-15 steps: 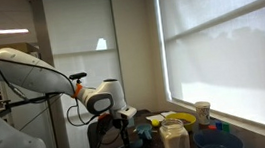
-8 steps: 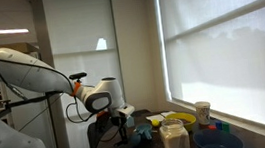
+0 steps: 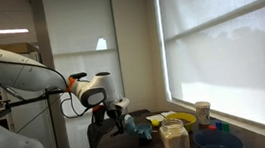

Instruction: Put the medium soup ladle in the large soup ladle and the small soup ladle in the medium soup ladle

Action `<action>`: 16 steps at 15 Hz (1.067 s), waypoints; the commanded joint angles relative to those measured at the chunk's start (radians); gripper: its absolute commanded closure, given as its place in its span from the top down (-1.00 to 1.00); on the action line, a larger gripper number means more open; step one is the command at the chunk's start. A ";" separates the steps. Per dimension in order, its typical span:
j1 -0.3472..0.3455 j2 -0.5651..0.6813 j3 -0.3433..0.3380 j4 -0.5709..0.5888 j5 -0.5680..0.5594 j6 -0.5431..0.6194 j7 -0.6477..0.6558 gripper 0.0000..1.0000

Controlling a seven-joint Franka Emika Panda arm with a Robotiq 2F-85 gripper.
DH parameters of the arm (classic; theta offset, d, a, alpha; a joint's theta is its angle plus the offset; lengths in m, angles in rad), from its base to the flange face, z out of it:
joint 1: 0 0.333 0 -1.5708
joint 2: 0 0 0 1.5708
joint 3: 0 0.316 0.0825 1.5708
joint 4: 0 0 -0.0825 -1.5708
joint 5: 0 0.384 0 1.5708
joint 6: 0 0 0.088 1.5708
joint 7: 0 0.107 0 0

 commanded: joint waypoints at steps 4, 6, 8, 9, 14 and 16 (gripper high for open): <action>0.020 -0.021 -0.019 0.010 0.038 -0.006 -0.120 -0.84; 0.021 -0.020 -0.028 0.013 0.039 -0.004 -0.140 -0.84; 0.021 -0.020 -0.029 0.013 0.039 -0.004 -0.144 -0.84; 0.021 -0.020 -0.029 0.013 0.039 -0.004 -0.144 -0.96; 0.026 -0.025 -0.122 0.050 0.057 -0.109 -0.269 -0.96; 0.026 -0.021 -0.154 0.074 0.062 -0.155 -0.321 -0.96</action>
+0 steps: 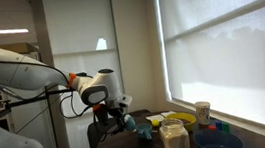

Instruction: Put the medium soup ladle in the large soup ladle and the small soup ladle in the medium soup ladle

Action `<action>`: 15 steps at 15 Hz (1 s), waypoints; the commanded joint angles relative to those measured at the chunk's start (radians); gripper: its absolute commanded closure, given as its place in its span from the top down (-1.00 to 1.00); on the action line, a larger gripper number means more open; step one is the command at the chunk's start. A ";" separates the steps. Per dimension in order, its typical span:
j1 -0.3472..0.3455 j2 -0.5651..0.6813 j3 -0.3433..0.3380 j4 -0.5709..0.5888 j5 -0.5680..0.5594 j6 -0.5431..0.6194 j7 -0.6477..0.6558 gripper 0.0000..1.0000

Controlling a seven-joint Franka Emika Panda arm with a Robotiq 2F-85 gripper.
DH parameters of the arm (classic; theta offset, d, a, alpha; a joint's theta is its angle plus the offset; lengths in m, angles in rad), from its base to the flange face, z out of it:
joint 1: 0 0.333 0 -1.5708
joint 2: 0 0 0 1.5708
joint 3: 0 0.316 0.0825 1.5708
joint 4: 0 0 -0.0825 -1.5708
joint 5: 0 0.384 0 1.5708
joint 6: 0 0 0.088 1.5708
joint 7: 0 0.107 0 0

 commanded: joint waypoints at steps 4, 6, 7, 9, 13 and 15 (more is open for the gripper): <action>-0.006 0.014 -0.092 0.105 0.032 -0.168 -0.185 -0.96; 0.003 0.037 -0.122 0.132 0.055 -0.207 -0.246 -0.96; 0.008 0.051 -0.136 0.146 0.070 -0.225 -0.278 -0.96; 0.009 0.085 -0.160 0.173 0.102 -0.261 -0.337 -0.96; -0.003 0.168 -0.177 0.244 0.143 -0.325 -0.413 -0.96; -0.009 0.213 -0.173 0.285 0.157 -0.353 -0.433 -0.96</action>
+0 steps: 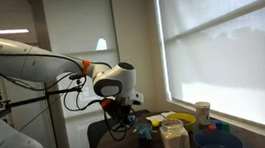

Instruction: Put the medium soup ladle in the large soup ladle and the small soup ladle in the medium soup ladle

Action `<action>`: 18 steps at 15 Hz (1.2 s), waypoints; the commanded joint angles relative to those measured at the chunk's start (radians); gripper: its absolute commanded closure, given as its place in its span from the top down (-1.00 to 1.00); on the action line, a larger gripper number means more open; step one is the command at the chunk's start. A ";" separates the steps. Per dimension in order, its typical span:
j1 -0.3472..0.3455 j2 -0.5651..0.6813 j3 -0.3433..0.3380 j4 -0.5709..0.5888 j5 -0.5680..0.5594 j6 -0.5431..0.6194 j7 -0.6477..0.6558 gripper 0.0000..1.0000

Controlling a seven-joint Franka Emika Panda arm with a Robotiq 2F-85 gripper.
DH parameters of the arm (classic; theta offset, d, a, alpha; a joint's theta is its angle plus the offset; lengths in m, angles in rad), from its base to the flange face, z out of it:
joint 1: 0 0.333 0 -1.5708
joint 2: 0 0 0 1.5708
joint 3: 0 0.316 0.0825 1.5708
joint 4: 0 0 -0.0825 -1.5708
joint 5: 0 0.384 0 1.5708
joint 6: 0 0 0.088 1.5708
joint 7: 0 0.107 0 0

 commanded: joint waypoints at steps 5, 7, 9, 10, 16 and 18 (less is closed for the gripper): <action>-0.023 0.215 0.019 0.195 0.063 -0.136 -0.079 -0.96; -0.032 0.260 0.023 0.231 0.077 -0.160 -0.091 -0.96; -0.047 0.299 0.026 0.260 0.088 -0.188 -0.100 -0.96; -0.056 0.315 0.029 0.271 0.089 -0.202 -0.101 -0.96; -0.107 0.383 0.054 0.314 0.110 -0.232 -0.125 -0.96; -0.117 0.396 0.062 0.327 0.125 -0.228 -0.144 -0.96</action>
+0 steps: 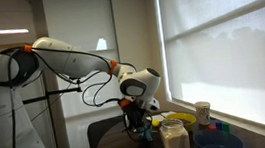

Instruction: Put the medium soup ladle in the large soup ladle and the small soup ladle in the medium soup ladle

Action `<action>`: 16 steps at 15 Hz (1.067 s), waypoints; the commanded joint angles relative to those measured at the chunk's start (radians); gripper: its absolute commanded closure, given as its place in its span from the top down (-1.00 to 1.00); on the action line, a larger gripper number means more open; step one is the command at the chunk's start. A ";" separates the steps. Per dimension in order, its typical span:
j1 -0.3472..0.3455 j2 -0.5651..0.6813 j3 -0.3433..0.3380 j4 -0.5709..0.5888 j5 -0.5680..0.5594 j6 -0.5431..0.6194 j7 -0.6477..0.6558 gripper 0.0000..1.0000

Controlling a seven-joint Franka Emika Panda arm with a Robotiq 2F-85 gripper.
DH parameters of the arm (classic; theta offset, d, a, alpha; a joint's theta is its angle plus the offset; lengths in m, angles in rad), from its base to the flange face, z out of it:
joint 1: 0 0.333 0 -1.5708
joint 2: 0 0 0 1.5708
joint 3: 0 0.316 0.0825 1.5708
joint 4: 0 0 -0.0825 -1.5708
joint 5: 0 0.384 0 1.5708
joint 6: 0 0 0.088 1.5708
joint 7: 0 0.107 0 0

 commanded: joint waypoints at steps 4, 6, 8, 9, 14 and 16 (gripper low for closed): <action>-0.049 0.069 0.046 0.076 0.046 -0.037 -0.023 -0.96; -0.056 0.084 0.050 0.089 0.045 -0.047 -0.018 -0.93; -0.064 0.096 0.055 0.099 0.047 -0.056 -0.017 -0.94; -0.066 0.102 0.058 0.106 0.049 -0.065 -0.018 -0.96; -0.078 0.123 0.069 0.130 0.045 -0.089 -0.010 -0.24; -0.084 0.126 0.073 0.136 0.042 -0.094 -0.007 0.05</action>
